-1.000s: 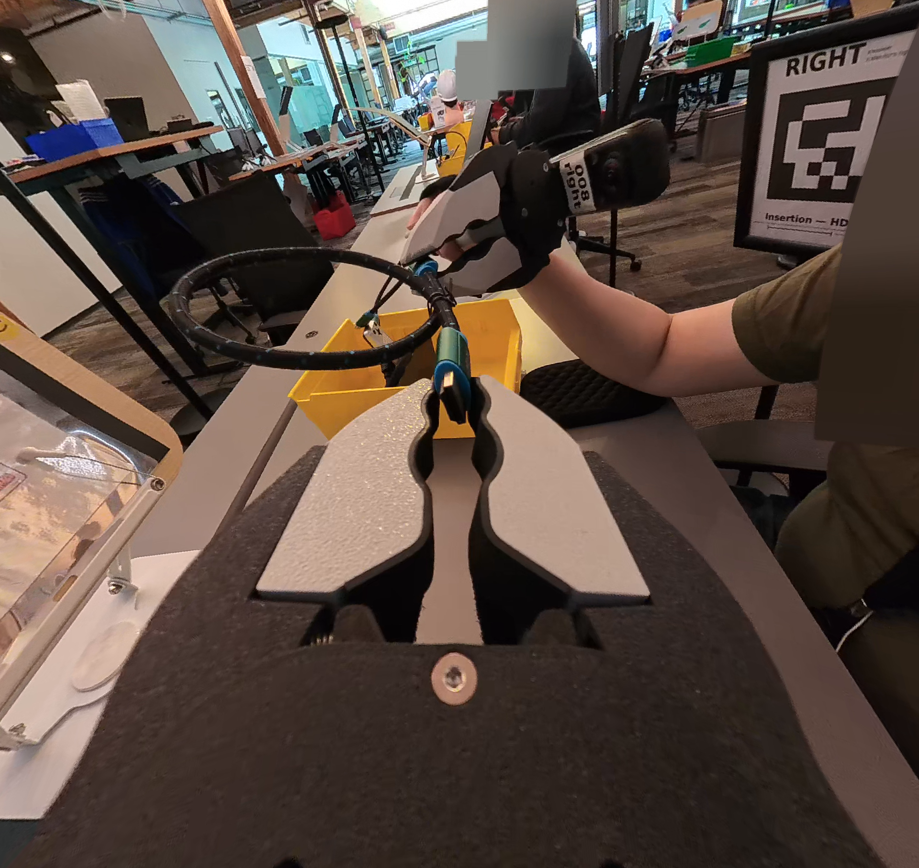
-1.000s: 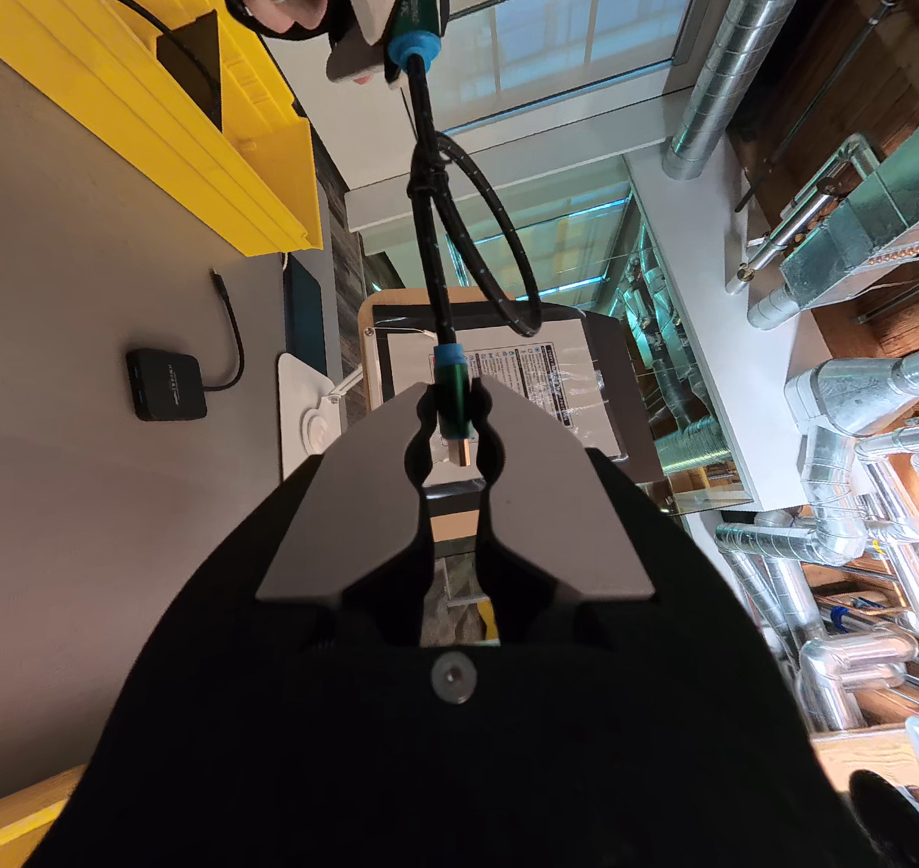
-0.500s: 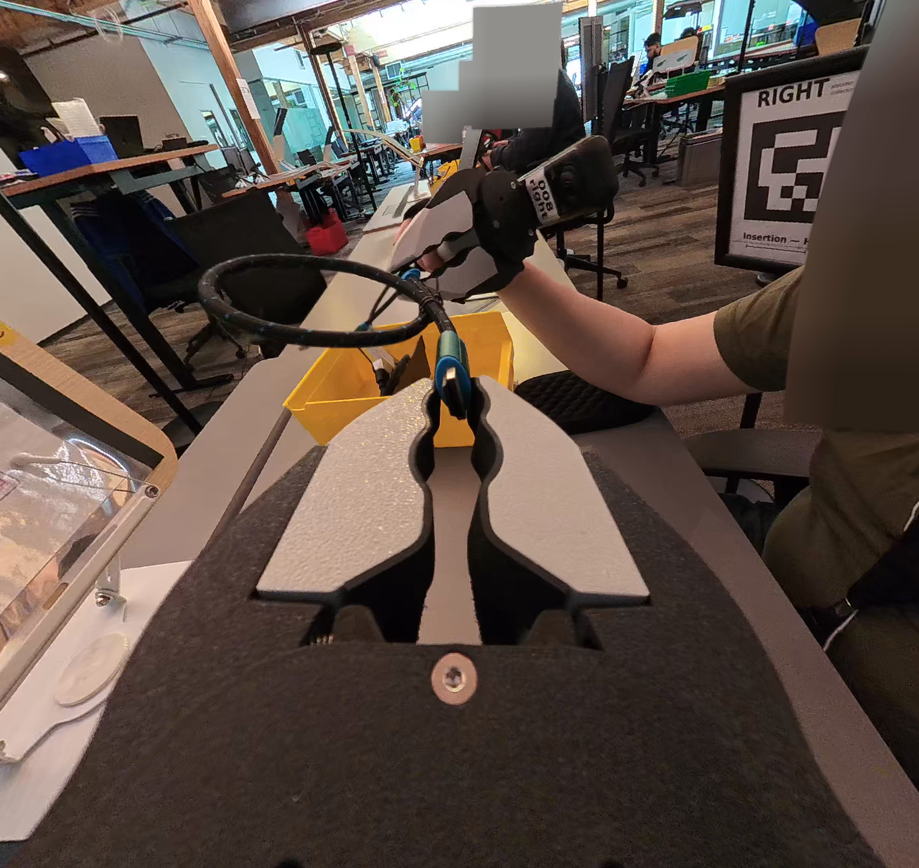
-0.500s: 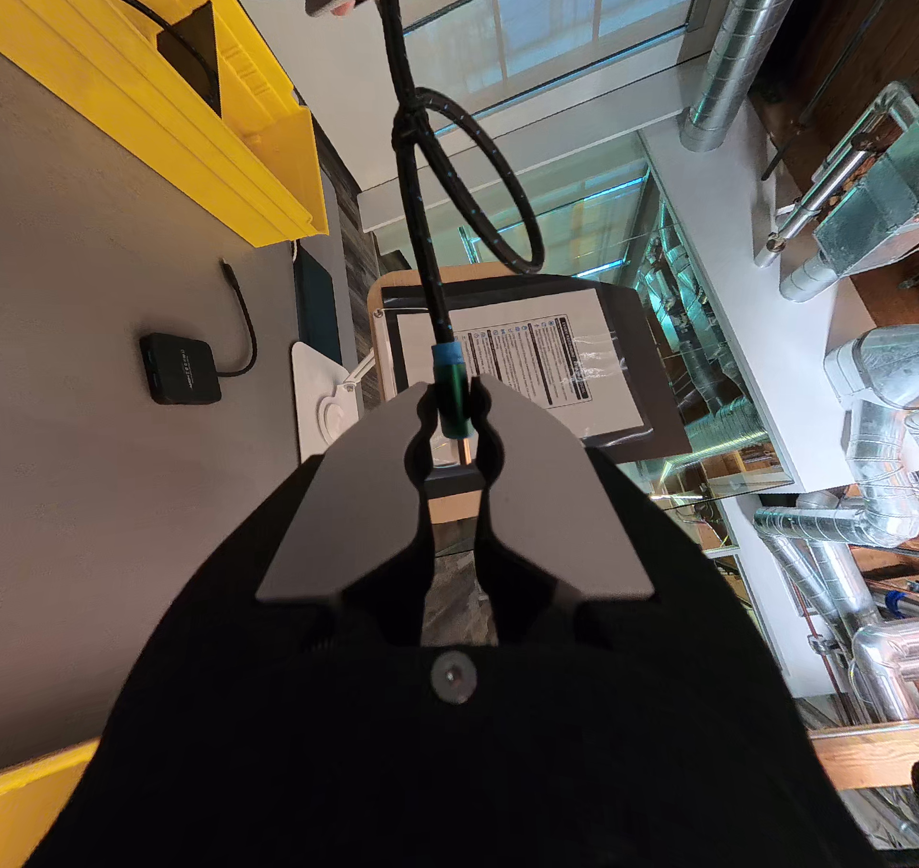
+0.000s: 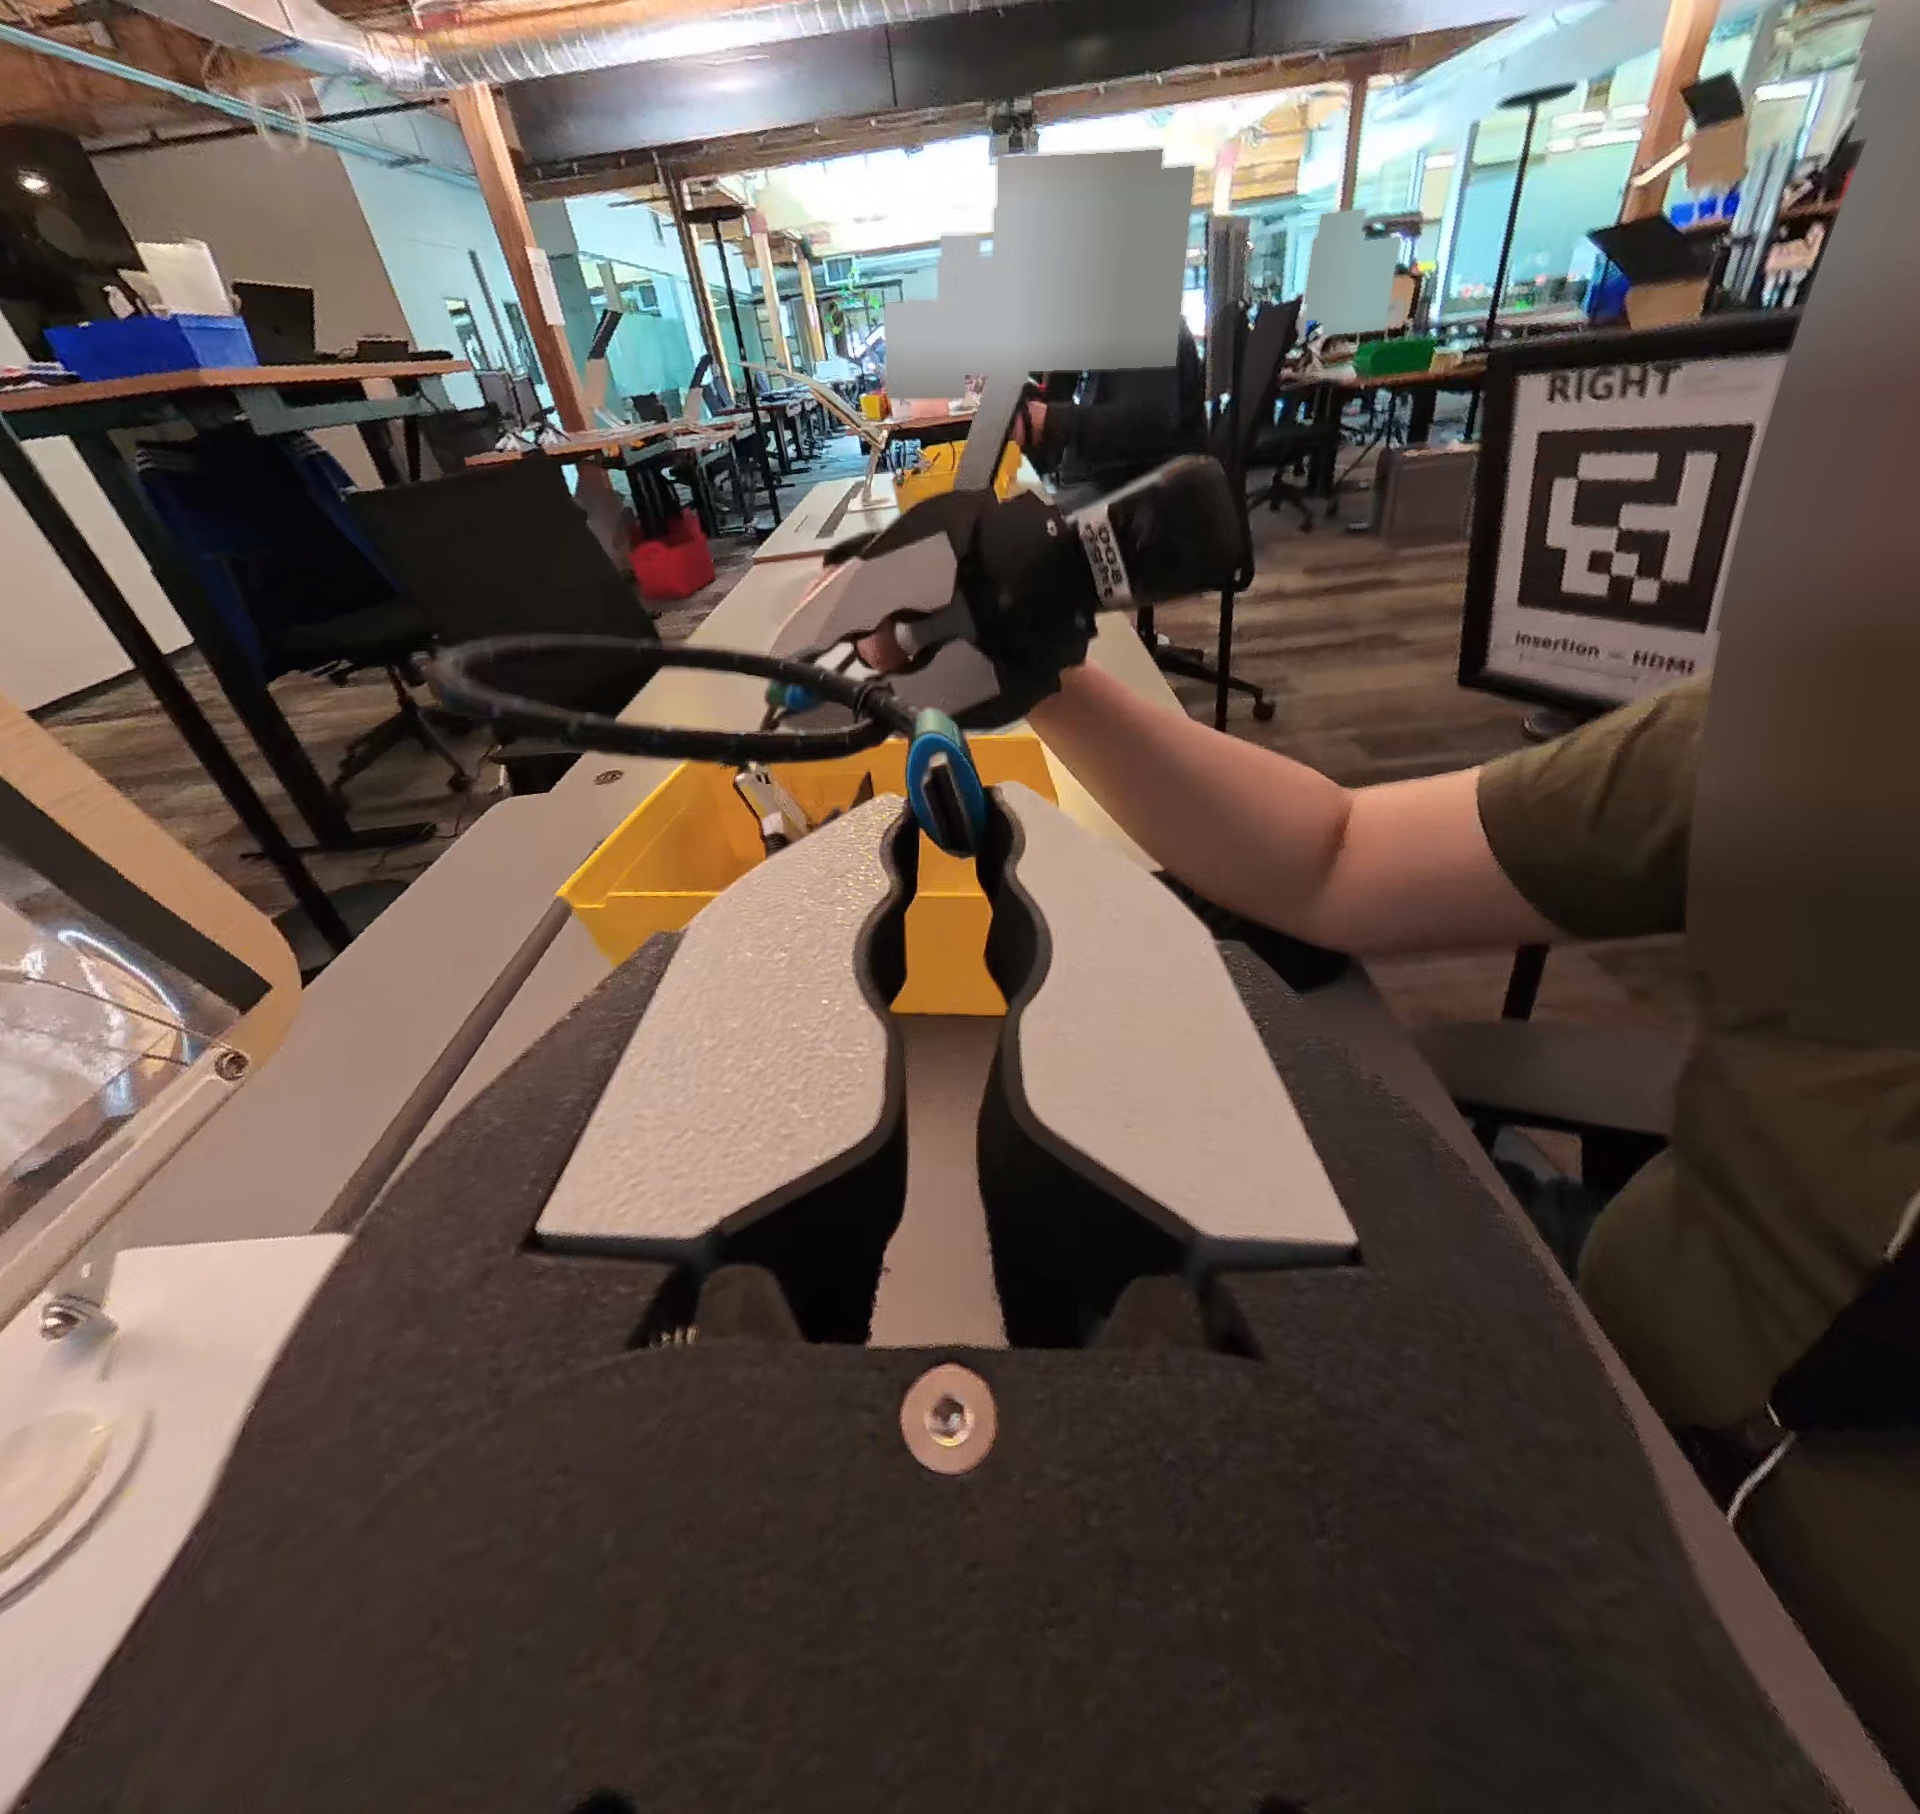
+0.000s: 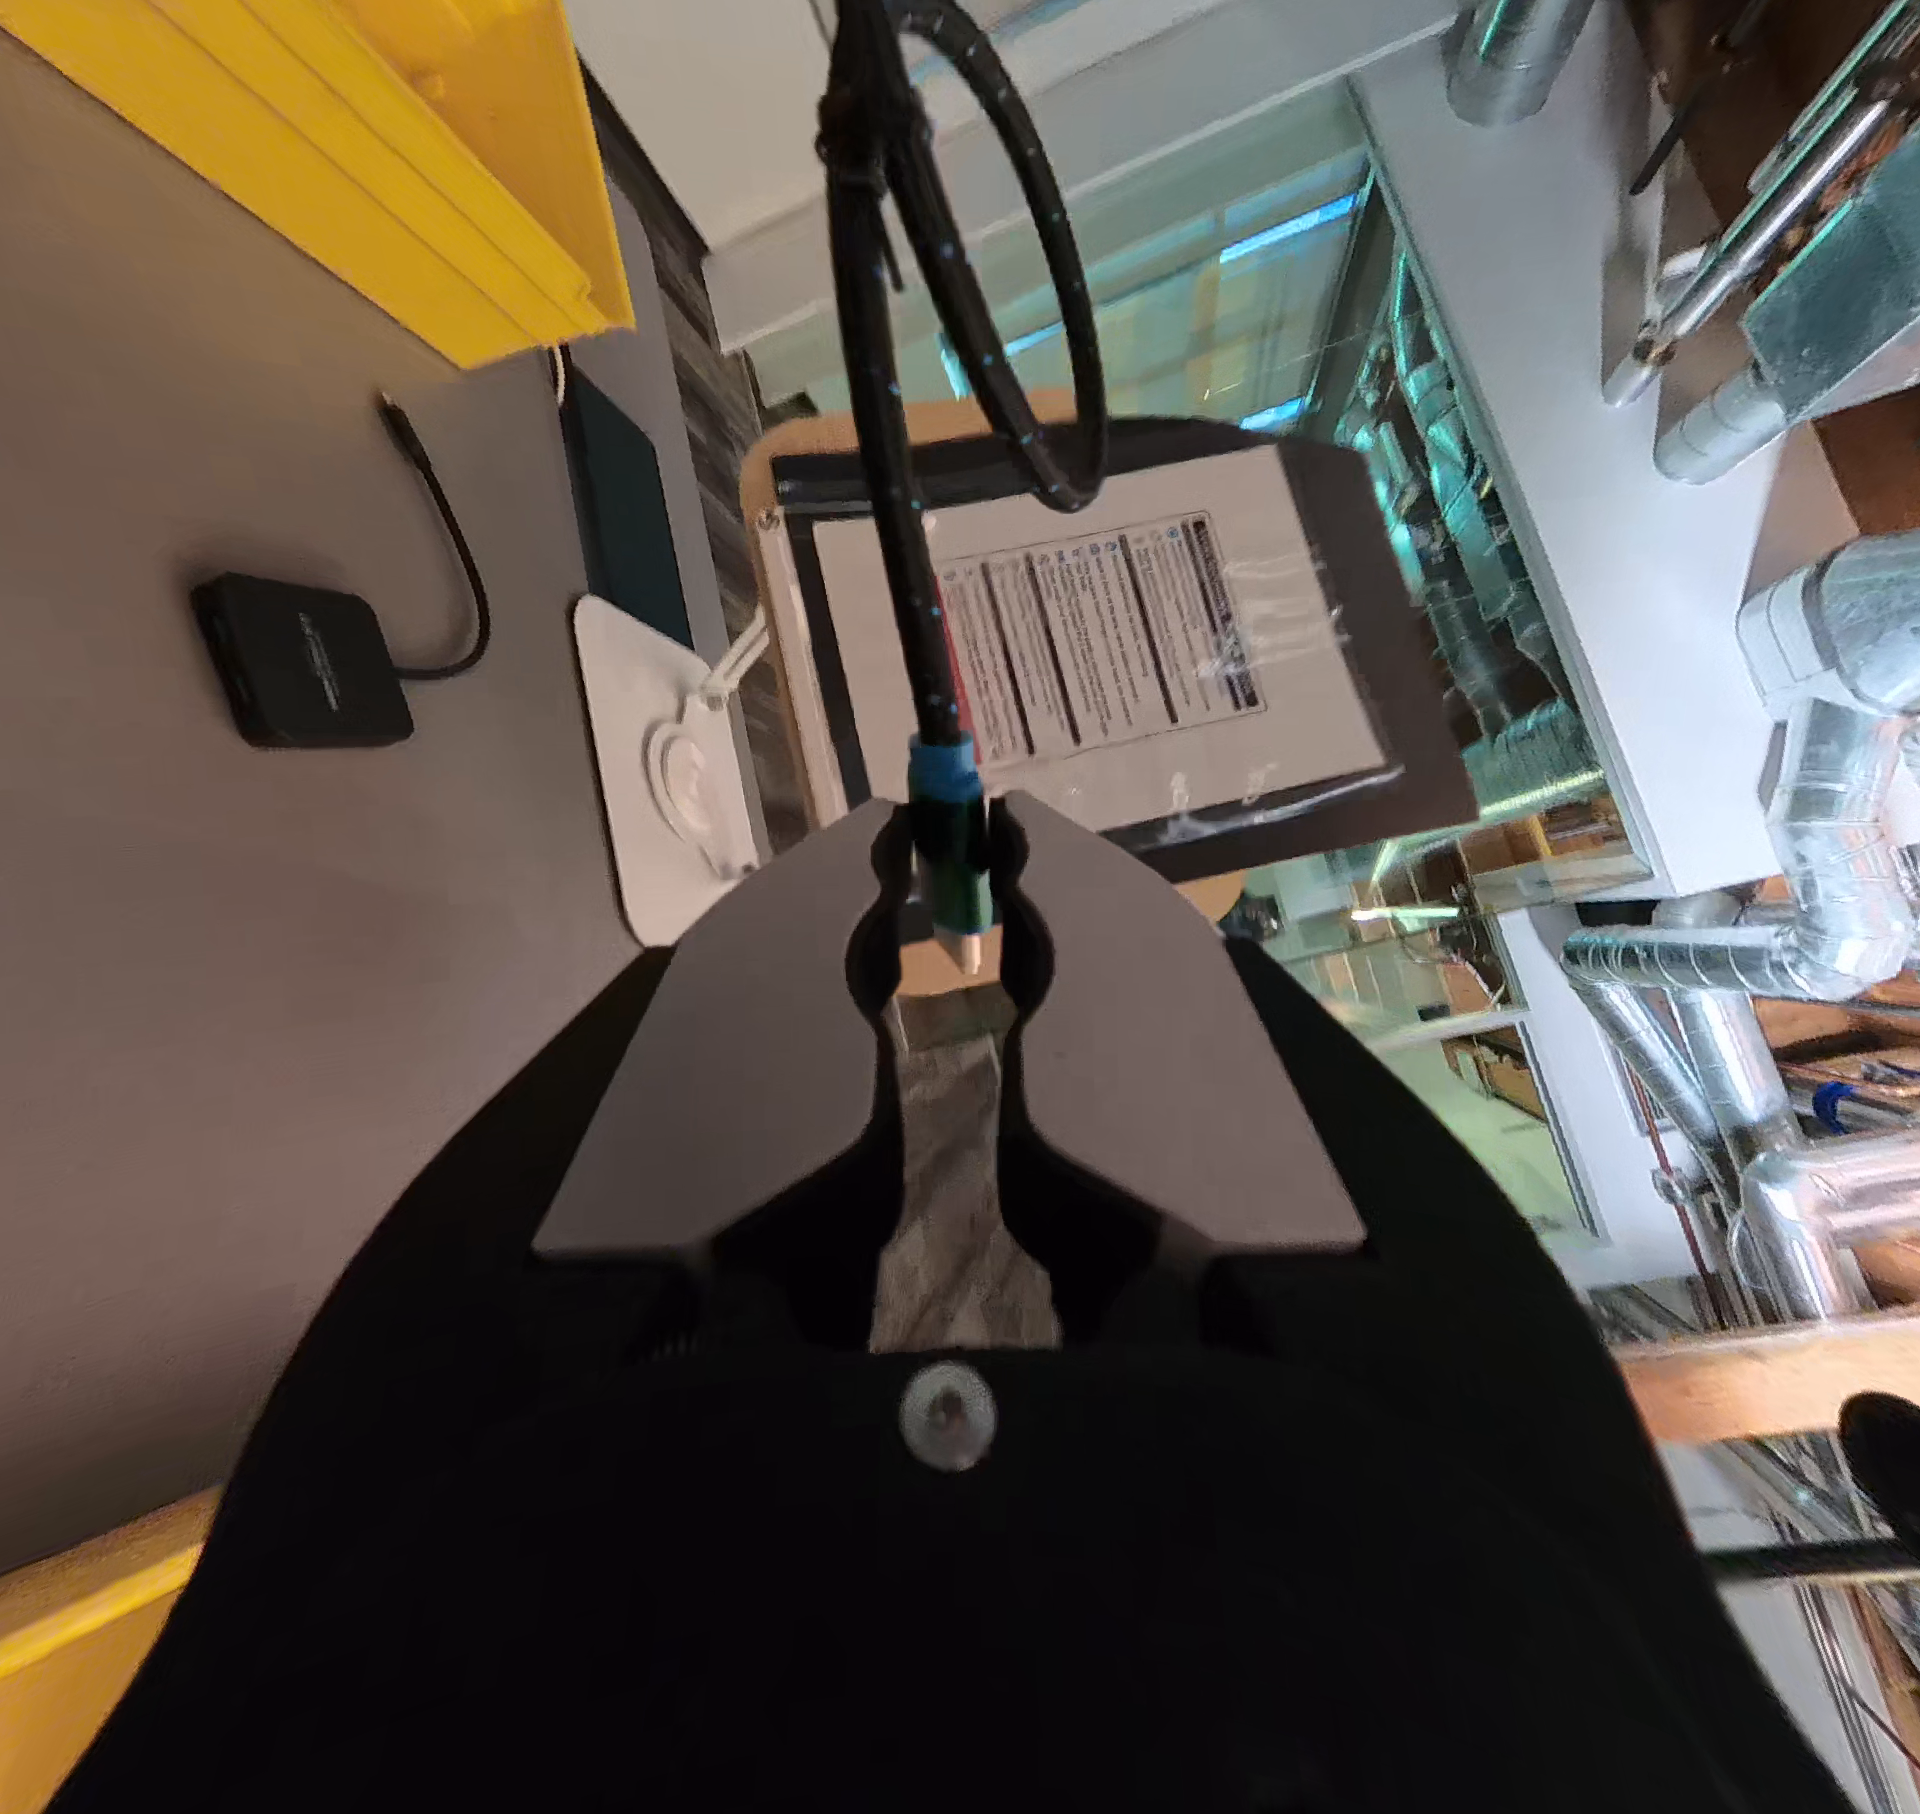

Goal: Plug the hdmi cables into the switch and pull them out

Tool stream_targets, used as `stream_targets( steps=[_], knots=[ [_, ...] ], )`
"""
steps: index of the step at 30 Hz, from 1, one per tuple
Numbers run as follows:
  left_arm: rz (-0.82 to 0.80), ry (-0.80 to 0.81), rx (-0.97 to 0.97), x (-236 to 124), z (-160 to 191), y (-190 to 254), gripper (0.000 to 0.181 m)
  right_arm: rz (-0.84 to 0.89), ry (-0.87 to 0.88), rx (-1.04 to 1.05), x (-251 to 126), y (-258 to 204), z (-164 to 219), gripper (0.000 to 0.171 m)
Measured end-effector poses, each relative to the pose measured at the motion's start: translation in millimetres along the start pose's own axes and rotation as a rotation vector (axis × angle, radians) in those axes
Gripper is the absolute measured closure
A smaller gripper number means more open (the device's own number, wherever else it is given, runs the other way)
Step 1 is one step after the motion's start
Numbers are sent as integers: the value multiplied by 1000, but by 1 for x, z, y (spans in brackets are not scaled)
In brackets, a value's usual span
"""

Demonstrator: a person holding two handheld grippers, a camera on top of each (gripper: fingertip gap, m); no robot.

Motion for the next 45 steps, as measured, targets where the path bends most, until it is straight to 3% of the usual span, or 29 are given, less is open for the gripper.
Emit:
stream_targets(
  steps=[5, 10, 15, 17, 20, 22, 29, 35, 37, 41, 45],
  knots=[
    [-150, 41, -162, 7, 6, -24, 172, -63, -57, 48, 14, -17, 2, 146],
    [-177, 106, -281, 5, 13, -36, 174, -135, -51, 187, 24, -29, -12, 144],
    [-181, 128, -302, 6, 16, -40, 181, -518, 3, 678, 39, -67, -47, 143],
    [-176, 138, -303, 6, 16, -40, 181, -631, 5, 914, 49, -82, -57, 126],
    [-197, 89, -309, 11, 26, -45, 181, -762, -37, 1195, 65, -106, -58, 158],
    [-182, 50, -334, 15, 34, -47, 181, -864, -52, 1273, 69, -120, -56, 163],
    [-238, -84, -328, 8, 38, -45, 181, -815, -130, 1099, 71, -138, -46, 163],
    [-406, -386, -353, -14, 48, -37, 174, -876, -249, 977, 75, -178, -38, 149],
    [-423, -400, -351, -17, 45, -32, 173, -934, -274, 907, 73, -201, -46, 143],
    [-401, -400, -353, -19, 41, -25, 173, -1004, -76, 644, 55, -234, -79, 135],
    [-417, -426, -359, -23, 44, -26, 173, -1022, -147, 434, 48, -263, -87, 127]
  ],
)
Point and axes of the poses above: each gripper's, where its closed fingertips meet, x out along the fingers, z out of its underside, y = z × x across the jaws, the point moved 6 cm from there along -x, back along the fingers, and after that the axes turned 13 degrees about z, right-handed, at the moved point
